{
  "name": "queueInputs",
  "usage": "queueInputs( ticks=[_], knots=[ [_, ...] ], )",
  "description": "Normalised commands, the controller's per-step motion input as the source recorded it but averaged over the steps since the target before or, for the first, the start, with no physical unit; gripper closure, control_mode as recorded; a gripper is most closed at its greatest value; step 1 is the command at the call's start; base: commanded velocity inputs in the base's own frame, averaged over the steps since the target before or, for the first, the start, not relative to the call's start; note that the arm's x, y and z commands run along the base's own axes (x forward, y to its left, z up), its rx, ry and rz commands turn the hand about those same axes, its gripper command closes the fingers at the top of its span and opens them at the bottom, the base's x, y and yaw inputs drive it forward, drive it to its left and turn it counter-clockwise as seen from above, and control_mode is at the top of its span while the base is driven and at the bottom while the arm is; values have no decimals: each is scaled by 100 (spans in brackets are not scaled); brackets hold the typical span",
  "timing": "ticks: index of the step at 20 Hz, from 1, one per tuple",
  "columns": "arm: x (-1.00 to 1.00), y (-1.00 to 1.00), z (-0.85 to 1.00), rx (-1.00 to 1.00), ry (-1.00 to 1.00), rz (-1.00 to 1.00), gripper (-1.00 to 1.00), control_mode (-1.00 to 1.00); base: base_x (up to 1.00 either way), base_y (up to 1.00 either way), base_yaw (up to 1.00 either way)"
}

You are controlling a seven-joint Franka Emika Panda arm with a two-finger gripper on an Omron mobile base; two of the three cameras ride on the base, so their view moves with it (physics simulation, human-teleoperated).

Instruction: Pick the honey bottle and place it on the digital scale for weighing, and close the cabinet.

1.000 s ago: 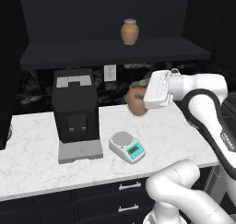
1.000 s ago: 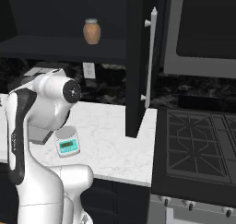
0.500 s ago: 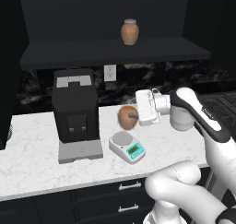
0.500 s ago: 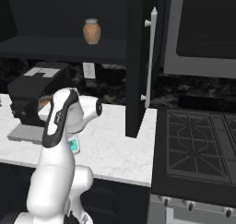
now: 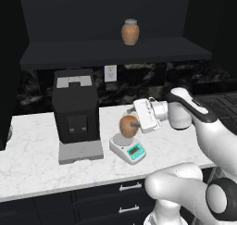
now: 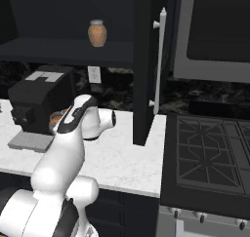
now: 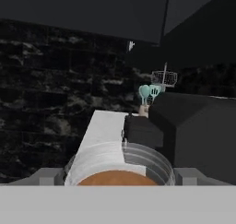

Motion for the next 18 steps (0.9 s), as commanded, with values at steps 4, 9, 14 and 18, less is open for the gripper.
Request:
queueInputs(
  ticks=[4, 9, 14, 18],
  knots=[
    [32, 0, -34, -4, 0, 0, 100, -100, 0, 0, 0],
    [25, 0, -37, -1, 0, 0, 100, -100, 0, 0, 0],
    [13, 0, -35, -1, 0, 0, 100, -100, 0, 0, 0],
    [18, 1, -30, -1, 0, 0, 100, -100, 0, 0, 0]
  ],
)
